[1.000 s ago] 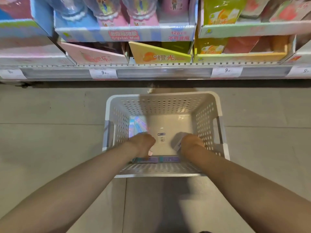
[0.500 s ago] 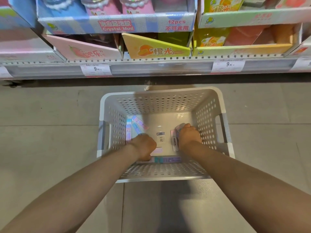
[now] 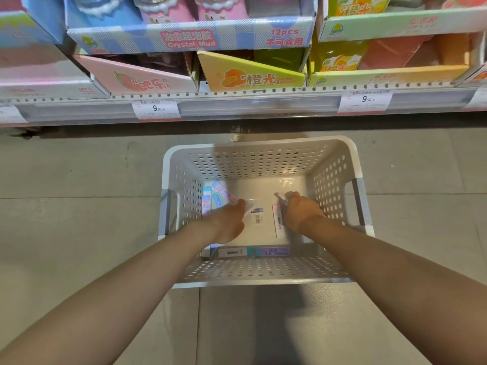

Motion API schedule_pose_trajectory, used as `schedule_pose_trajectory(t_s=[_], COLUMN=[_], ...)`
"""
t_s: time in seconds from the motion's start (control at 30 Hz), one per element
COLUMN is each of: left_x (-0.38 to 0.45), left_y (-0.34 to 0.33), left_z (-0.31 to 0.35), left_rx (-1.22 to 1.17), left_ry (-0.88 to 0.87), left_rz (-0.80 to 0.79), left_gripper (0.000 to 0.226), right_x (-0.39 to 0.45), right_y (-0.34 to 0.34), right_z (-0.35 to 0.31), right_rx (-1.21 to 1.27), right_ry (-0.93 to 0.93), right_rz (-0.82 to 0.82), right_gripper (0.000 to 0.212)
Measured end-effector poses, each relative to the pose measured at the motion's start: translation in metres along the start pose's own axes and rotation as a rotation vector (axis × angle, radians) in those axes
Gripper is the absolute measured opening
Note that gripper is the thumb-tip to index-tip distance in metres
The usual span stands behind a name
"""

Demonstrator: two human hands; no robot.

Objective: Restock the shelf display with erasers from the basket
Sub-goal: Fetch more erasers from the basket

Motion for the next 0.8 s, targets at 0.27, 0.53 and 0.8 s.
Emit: schedule_pose_trajectory(t_s=[0.27,0.53,0.8], left_x=[-0.009,-0.002,0.002], left_y=[-0.022,-0.030,-0.025], left_z=[0.007,0.015,0.010], left_rx=[0.420,0.588,0.522], left_ry=[-0.144,-0.207,-0.109], left_rz=[-0.095,-0.067,-0.072], left_gripper=[0.021,0.023,0.027], right_x=[-0.002,-0.007,-0.036], right_y=[-0.014,-0.023,-0.039], right_z=[-0.012,-0.035,-0.040], right_rx=[0.156,0.180,-0.070], right_ry=[-0.123,0.171,0.337], right_rz=[-0.019,-0.094,-0.335], right_gripper=[0.034,0.021,0.031])
Point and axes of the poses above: each hand's wrist, its own x-axis towards the middle knuckle, its own y-axis out of the back of the hand, z = x × y, the point moved 8 cm from there along x, towards the middle knuckle, and after that the axes turned 4 degrees about z, right-handed, at the moved point
